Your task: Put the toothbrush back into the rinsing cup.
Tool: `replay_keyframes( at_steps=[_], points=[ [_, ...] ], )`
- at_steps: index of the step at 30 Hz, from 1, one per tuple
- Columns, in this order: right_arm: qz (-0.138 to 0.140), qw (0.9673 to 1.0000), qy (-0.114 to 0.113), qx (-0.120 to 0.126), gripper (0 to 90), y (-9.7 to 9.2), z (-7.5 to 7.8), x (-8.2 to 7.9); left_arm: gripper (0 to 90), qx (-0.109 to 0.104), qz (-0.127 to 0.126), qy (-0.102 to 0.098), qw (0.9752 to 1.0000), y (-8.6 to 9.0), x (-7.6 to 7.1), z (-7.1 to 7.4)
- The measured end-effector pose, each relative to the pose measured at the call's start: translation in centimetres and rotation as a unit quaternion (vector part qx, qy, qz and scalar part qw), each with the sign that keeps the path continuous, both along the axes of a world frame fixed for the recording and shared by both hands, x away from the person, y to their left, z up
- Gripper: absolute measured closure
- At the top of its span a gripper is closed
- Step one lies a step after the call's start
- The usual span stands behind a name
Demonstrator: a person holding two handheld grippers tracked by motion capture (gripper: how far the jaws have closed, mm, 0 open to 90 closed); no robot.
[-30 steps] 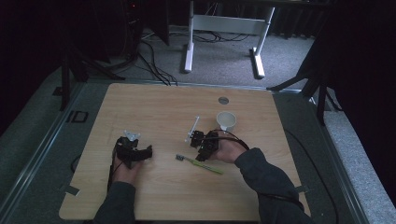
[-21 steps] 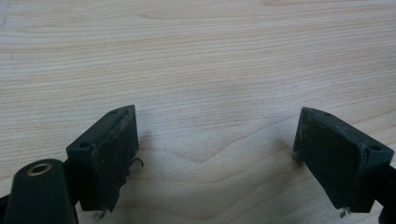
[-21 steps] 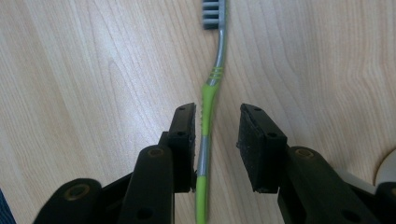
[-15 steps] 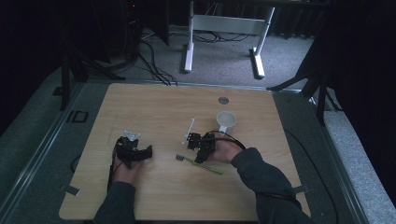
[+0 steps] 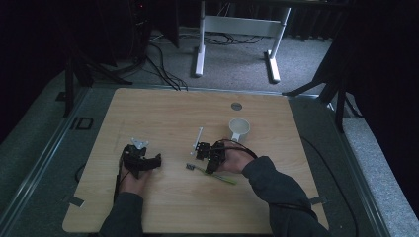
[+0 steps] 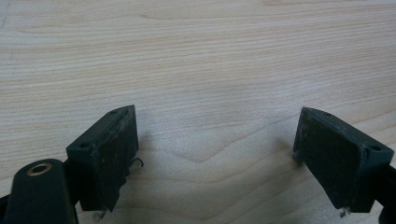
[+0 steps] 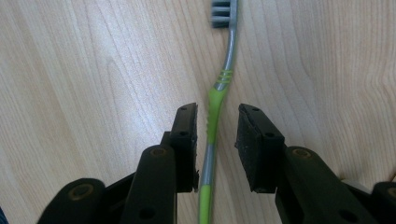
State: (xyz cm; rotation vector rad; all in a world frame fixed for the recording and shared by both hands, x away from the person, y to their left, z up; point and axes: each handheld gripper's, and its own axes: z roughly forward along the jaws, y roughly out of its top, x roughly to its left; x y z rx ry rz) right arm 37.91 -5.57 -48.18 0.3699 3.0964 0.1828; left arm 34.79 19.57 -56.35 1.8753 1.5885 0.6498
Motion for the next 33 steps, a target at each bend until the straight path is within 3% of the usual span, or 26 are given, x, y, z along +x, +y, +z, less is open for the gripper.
replay_keyframes(
  at_steps=[33],
  points=[
    [0.009, 0.9994, 0.008, -0.032, 69.9, 1.3, -1.9, 0.0, 14.5, 0.0, -0.001, 0.0, 1.0, 0.0, 0.0, 0.0]
  ],
)
